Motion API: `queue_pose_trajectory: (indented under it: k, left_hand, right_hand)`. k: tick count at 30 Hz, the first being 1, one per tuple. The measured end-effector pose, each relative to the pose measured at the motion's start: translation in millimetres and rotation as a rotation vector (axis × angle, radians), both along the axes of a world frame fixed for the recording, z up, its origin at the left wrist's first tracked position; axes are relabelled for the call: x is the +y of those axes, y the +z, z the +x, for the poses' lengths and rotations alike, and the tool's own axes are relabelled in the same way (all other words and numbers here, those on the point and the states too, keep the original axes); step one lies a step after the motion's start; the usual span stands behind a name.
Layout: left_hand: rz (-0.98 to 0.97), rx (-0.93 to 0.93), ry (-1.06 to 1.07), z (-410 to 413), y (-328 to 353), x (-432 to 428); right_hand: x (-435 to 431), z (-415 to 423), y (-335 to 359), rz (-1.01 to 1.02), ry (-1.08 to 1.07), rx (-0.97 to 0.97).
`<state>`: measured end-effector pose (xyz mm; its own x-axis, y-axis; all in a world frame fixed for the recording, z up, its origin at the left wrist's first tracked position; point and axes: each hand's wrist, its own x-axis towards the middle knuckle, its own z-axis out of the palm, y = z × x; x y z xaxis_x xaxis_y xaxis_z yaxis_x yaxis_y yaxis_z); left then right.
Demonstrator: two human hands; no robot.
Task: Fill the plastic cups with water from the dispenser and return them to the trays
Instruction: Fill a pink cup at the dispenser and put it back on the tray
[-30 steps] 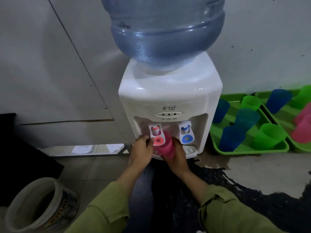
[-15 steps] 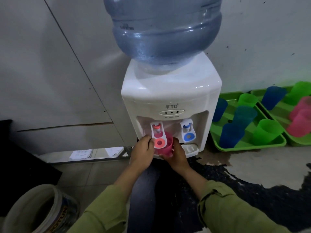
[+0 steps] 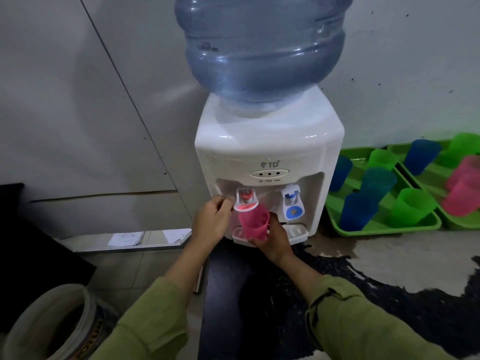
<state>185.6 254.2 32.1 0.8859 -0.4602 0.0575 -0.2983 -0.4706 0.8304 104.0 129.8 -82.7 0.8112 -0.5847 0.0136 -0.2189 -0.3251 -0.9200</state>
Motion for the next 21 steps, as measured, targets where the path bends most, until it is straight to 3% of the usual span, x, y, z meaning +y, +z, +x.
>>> queue_pose_trajectory:
  k: [3, 8, 12, 17, 21]
  left_hand:
    - [-0.079, -0.223, 0.130, -2, 4, 5]
    - [-0.344, -0.419, 0.226, 0, 26, -4]
    - [-0.325, -0.649, 0.153, 11, 49, -19]
    - [-0.198, -0.830, -0.043, 26, 62, -32]
    - [-0.219, -0.915, -0.067, 35, 58, -35]
  right_hand:
    - [5, 0, 11, 0.057, -0.030, -0.056]
    - [9, 3, 19, 0.089, -0.056, -0.063]
    - [7, 1, 20, 0.070, -0.053, -0.032]
    - [7, -3, 23, 0.091, -0.039, -0.043]
    - [5, -1, 24, 0.066, -0.030, -0.026]
